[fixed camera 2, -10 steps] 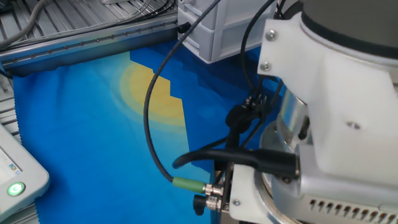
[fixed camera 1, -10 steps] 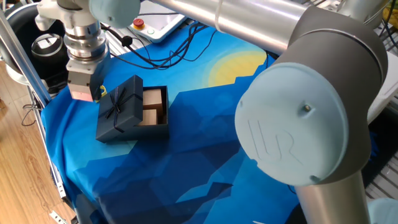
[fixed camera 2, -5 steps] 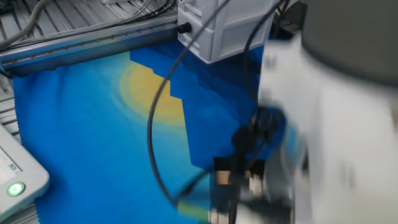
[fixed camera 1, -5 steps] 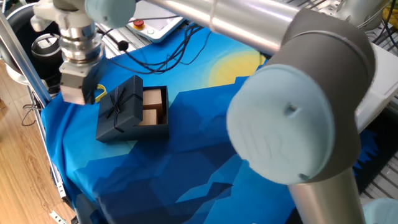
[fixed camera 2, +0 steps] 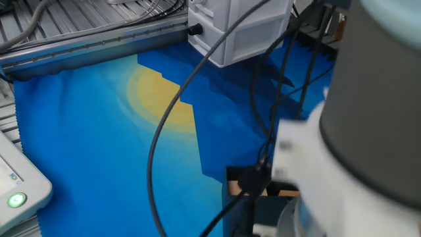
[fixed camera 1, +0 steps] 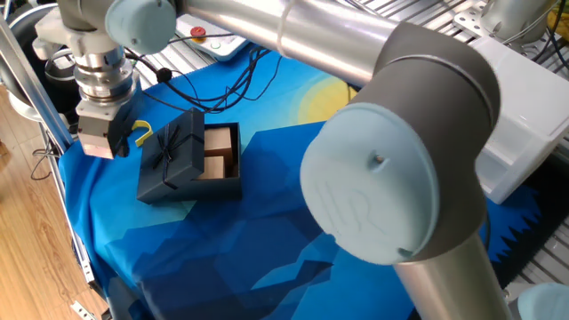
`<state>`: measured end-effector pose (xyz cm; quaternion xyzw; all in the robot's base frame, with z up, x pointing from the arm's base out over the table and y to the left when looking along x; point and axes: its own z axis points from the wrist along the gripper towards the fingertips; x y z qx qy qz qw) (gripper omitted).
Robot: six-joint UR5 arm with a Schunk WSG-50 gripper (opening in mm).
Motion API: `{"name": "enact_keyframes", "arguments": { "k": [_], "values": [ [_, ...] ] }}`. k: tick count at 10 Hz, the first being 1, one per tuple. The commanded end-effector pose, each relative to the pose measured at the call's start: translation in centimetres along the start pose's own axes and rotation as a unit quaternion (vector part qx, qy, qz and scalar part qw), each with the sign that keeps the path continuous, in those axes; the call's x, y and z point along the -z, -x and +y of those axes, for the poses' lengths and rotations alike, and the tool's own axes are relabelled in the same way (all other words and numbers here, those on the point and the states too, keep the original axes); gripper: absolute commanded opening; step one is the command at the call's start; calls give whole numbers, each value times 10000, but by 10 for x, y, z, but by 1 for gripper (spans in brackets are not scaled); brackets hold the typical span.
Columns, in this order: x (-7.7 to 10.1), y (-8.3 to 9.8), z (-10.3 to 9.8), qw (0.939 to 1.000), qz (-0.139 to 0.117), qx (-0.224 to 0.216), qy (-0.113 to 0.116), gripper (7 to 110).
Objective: Slide the outer casing onto the gift box
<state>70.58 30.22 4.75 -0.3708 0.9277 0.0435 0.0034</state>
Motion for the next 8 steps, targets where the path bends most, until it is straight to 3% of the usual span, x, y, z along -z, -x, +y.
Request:
{"name": "enact_keyframes", "arguments": {
  "k": [1,7,8],
  "values": [
    [-19,5,0,9989,-43,464,57,7],
    [-26,11,-2,9984,-84,556,-20,7],
    [-30,17,1,9981,-226,580,29,7]
  ]
}}
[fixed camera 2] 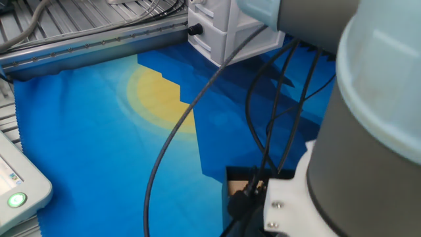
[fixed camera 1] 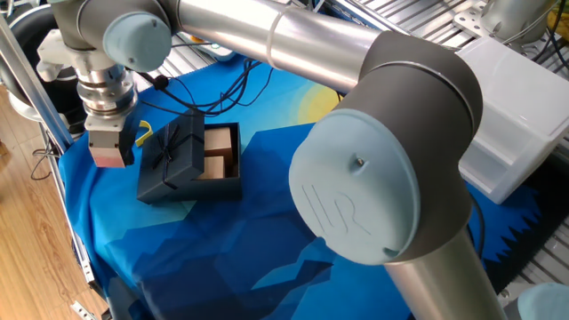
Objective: Slide the outer casing onto the gift box
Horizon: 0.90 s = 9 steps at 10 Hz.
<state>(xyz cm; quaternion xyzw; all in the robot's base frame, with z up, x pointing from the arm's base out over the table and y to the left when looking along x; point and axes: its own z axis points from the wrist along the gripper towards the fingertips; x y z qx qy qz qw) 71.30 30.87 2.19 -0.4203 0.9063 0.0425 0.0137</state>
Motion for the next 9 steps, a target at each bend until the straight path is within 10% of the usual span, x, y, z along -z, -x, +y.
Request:
{"name": "enact_keyframes", "arguments": {
  "k": [1,3,9],
  "values": [
    [-4,14,3,9996,-258,43,70,7],
    [-2,24,5,9989,-447,86,117,7],
    [-1,-16,5,9989,371,-282,91,7]
  ]
}}
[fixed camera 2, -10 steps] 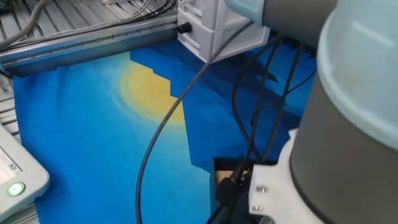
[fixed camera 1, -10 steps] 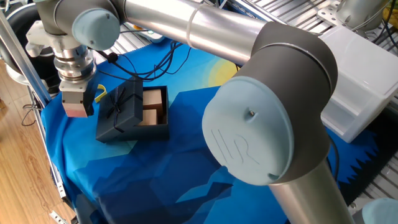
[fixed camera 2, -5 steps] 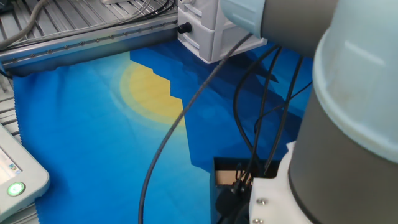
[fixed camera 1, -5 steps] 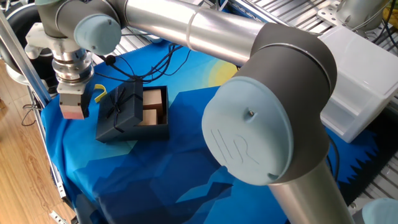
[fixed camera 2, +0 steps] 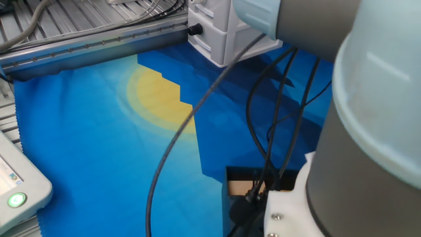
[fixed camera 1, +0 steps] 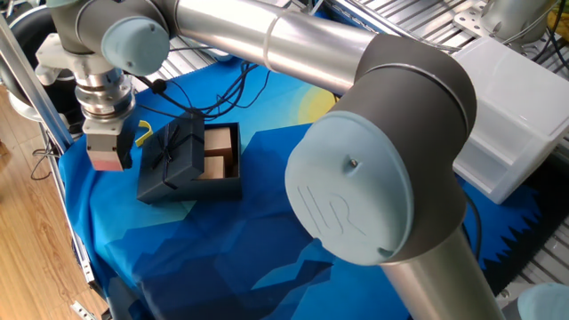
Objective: Slide the outer casing onto the gift box
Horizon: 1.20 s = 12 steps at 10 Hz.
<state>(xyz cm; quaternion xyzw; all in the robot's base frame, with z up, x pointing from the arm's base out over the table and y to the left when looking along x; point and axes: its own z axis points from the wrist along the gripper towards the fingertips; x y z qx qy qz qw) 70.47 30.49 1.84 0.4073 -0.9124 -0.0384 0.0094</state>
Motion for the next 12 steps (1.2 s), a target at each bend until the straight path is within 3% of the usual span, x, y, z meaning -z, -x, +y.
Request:
{"name": "enact_keyframes", "arguments": {
  "k": [1,3,9,12],
  "values": [
    [2,-8,0,9998,160,-138,27,7],
    [1,-3,0,9999,52,-125,22,7],
    [12,-1,0,9997,205,-126,7,7],
    [12,-8,-10,9991,380,-79,-141,7]
  ]
}}
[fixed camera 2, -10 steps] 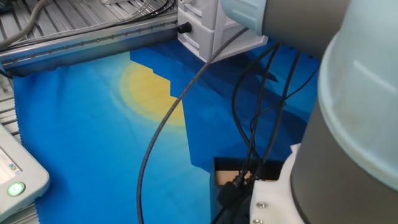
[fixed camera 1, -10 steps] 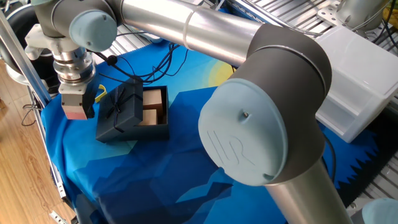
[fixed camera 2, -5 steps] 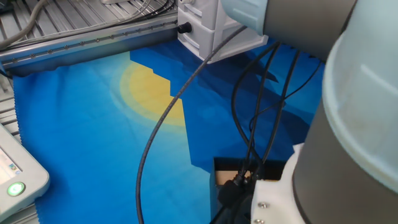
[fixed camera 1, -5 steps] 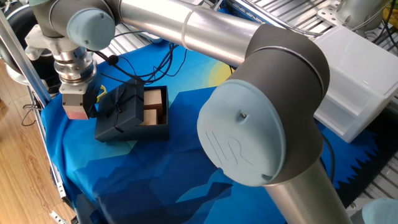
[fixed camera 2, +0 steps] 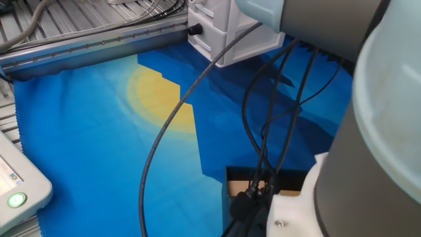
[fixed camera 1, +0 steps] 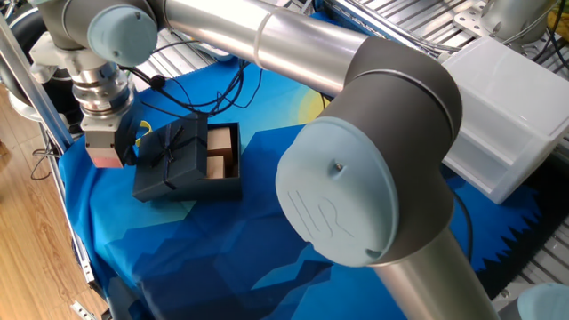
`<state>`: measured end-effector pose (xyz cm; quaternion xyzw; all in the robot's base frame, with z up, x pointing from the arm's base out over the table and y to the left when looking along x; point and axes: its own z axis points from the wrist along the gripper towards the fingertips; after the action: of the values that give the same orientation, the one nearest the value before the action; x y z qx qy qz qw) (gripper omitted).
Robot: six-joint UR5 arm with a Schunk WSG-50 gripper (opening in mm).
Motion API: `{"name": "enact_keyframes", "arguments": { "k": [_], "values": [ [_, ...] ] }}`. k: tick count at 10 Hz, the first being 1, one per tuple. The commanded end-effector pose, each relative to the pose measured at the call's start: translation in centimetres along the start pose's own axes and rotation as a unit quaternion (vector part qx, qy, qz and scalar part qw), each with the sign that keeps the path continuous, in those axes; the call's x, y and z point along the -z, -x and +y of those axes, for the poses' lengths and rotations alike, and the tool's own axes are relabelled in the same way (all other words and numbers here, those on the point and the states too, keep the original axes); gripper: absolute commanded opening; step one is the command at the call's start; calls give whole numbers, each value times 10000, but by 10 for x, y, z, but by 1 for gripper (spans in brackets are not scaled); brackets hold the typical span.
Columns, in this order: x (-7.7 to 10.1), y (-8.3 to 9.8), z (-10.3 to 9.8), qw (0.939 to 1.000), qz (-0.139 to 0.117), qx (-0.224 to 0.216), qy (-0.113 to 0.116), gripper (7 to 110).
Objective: Slide the outer casing onto the gift box
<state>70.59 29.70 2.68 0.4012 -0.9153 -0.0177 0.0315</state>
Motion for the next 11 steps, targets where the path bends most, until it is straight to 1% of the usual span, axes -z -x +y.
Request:
{"name": "enact_keyframes", "arguments": {
  "k": [1,3,4,5,6,7,8,9,11],
  "values": [
    [3,-6,-6,9999,146,1,-79,7],
    [2,-10,-9,9997,213,26,-108,7],
    [3,-10,-7,9998,207,28,-81,7],
    [5,1,-3,10000,-3,45,7,7],
    [9,10,-2,9999,-150,29,6,7],
    [12,23,-4,9992,-392,-12,-41,7],
    [12,38,-3,9977,-677,1,35,7],
    [10,40,-6,9973,-730,45,19,7],
    [0,40,-6,9971,-752,115,34,7]
  ]
}}
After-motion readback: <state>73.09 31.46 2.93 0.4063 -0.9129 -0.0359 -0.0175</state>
